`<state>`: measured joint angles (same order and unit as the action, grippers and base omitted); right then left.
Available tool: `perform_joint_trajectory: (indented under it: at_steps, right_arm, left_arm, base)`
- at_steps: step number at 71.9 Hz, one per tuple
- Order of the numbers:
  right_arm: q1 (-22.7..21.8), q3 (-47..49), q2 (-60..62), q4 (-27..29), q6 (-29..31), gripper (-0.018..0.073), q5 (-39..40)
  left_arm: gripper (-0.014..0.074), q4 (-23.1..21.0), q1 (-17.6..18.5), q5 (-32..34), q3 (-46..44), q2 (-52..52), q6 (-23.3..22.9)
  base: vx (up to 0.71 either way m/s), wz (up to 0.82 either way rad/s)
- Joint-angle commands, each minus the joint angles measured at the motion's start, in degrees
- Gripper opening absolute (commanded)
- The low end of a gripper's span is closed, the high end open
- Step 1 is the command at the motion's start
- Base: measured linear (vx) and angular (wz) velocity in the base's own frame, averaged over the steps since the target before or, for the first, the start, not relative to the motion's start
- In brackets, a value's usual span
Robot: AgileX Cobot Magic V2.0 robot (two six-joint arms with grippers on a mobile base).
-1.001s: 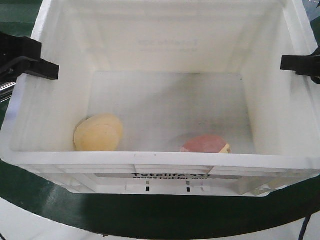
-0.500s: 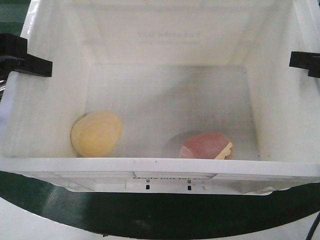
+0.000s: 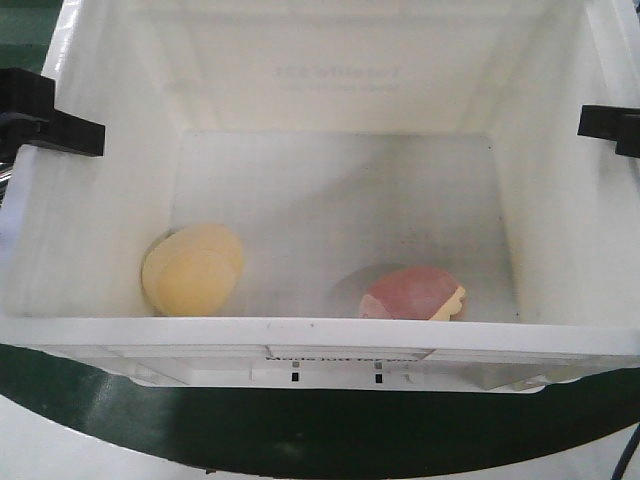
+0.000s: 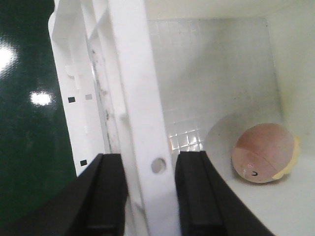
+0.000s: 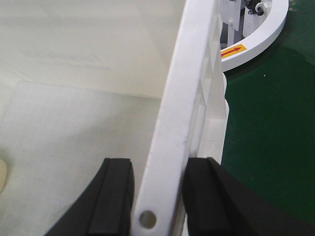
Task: Place moving items into box and shelve
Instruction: 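Lift the white tote off the conveyor with both grippers, then hold the tote by both rims while the base drives away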
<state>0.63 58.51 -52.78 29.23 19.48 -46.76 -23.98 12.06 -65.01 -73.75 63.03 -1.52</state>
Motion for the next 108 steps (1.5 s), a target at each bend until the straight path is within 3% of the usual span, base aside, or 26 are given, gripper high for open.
perform_joint_trajectory:
  at_steps: [1,108]
  right_arm:
    - [-0.05,2.54,1.22,4.77,1.30,-0.0006,5.99]
    - [-0.05,2.54,1.22,4.77,1.30,-0.0006,6.07]
  left_arm:
    - [0.0000,-5.63,0.20,7.20,-2.11,-1.99,1.04]
    - [0.0000,-5.63,0.20,7.20,-2.11,-1.99,1.04]
  base:
    - [0.00,0.00]
    - [-0.02,0.01]
